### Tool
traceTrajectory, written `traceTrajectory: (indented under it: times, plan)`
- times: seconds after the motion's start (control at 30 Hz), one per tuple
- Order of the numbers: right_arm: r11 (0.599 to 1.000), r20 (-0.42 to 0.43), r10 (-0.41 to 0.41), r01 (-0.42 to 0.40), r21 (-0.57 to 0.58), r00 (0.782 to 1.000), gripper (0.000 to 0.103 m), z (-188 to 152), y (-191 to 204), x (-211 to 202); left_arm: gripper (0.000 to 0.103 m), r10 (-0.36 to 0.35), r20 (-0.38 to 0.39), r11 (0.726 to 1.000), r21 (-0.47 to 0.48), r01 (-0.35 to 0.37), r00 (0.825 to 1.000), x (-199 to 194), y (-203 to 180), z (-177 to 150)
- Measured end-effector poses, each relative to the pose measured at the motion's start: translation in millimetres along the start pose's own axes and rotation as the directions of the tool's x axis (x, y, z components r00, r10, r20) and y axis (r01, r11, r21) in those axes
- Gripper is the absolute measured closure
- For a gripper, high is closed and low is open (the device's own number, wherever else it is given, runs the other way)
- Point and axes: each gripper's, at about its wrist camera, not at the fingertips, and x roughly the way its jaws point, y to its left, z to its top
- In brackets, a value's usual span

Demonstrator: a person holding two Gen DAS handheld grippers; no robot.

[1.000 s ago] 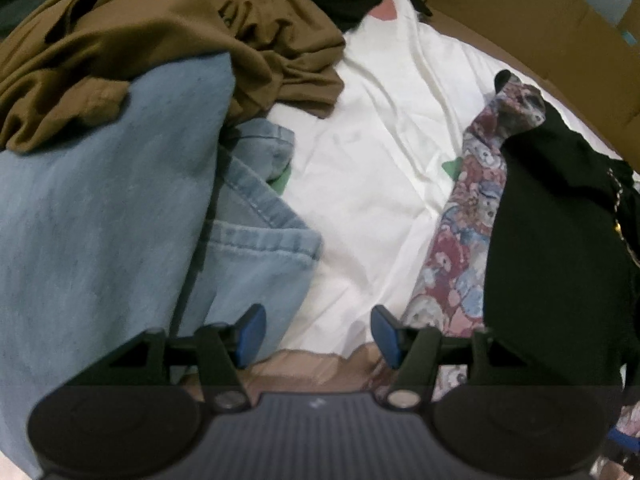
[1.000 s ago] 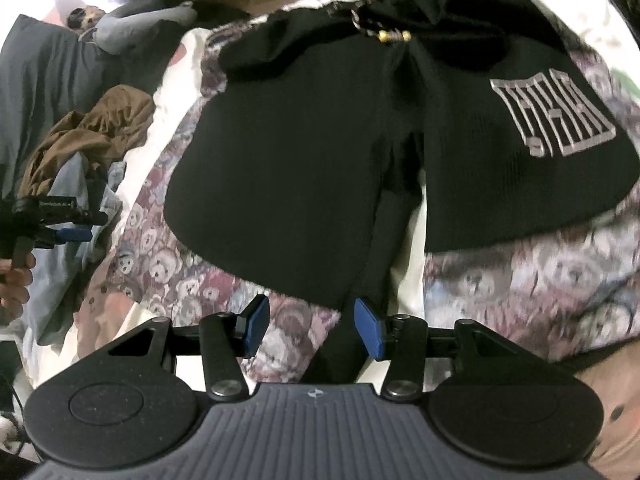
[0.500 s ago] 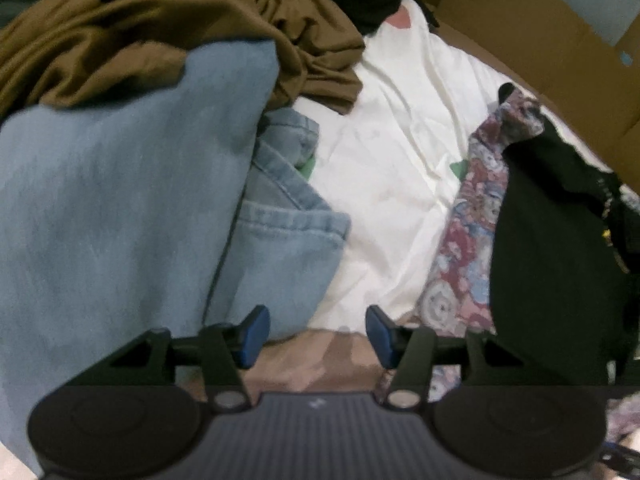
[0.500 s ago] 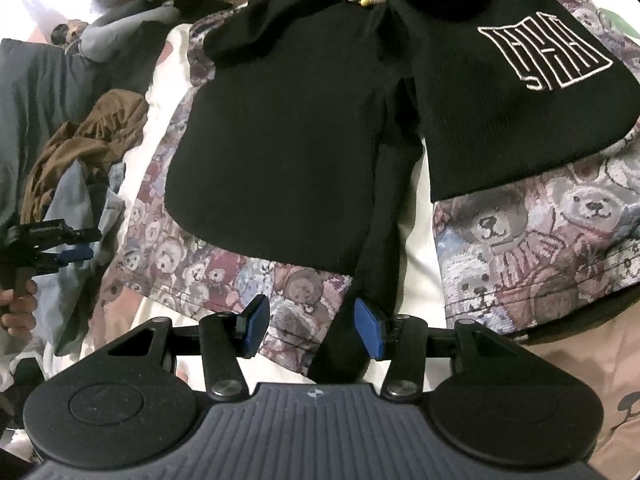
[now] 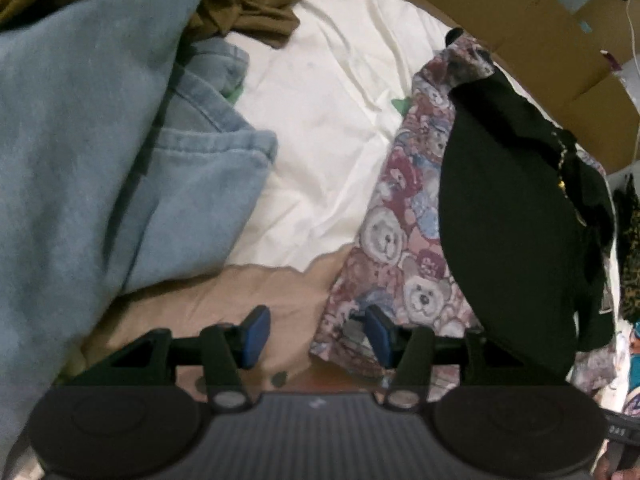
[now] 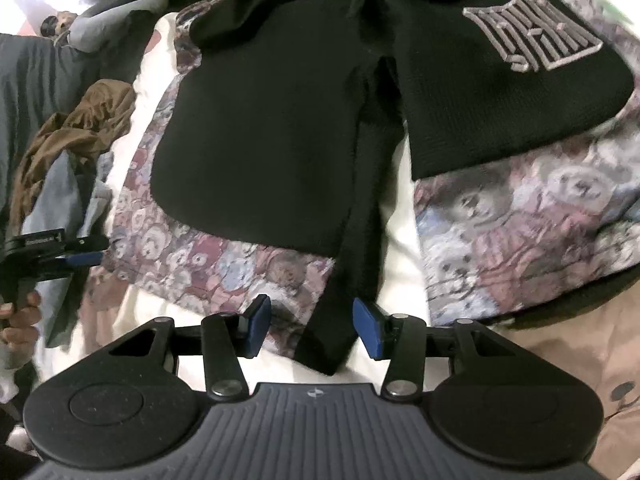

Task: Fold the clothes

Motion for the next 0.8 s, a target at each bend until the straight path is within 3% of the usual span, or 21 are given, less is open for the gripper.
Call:
traceTrajectory:
  times: [0.1,0.43,0.5,0.57,0.67,0.8]
  plan:
    - [0.999,0.011,-0.042,0.042,0.014,0.999,0.05,6.0,-3.7,-4.5,0.048,-0.013,0.012,1.0,0.008,0.013,1.0,-0.8,-1.5,-2.0]
    - [0.992,-0.047,0.019,-0.013,0.122,0.999,0.05,0.2,-20.0,9.9,0.052,0.028,-0.005,0.999,0.038,-0.028,1.0,13.3,-3.4,-11.7]
    - [0.99,-0.052,0.03,-0.023,0.138,0.998,0.068,-0.5,-21.9,12.1,0.054,0.038,-0.011,0.998,0.05,-0.038,0.999,14.7,-4.5,-13.4]
    - [0.989,-0.066,0.051,-0.041,0.144,0.997,0.098,0.0,-25.4,12.4,0.068,0.055,-0.012,0.997,0.056,-0.054,0.998,16.6,-6.6,-14.4]
    - [0.982,-0.062,0.084,-0.072,0.172,0.994,0.102,-2.7,-33.0,7.2,0.085,0.072,-0.007,0.996,0.054,-0.072,0.997,15.6,-9.4,-14.2]
    - [0.981,-0.044,0.119,-0.111,0.157,0.992,0.103,-7.1,-31.0,-1.6,0.097,0.066,-0.009,0.997,0.039,-0.066,0.998,5.6,-10.7,-12.4]
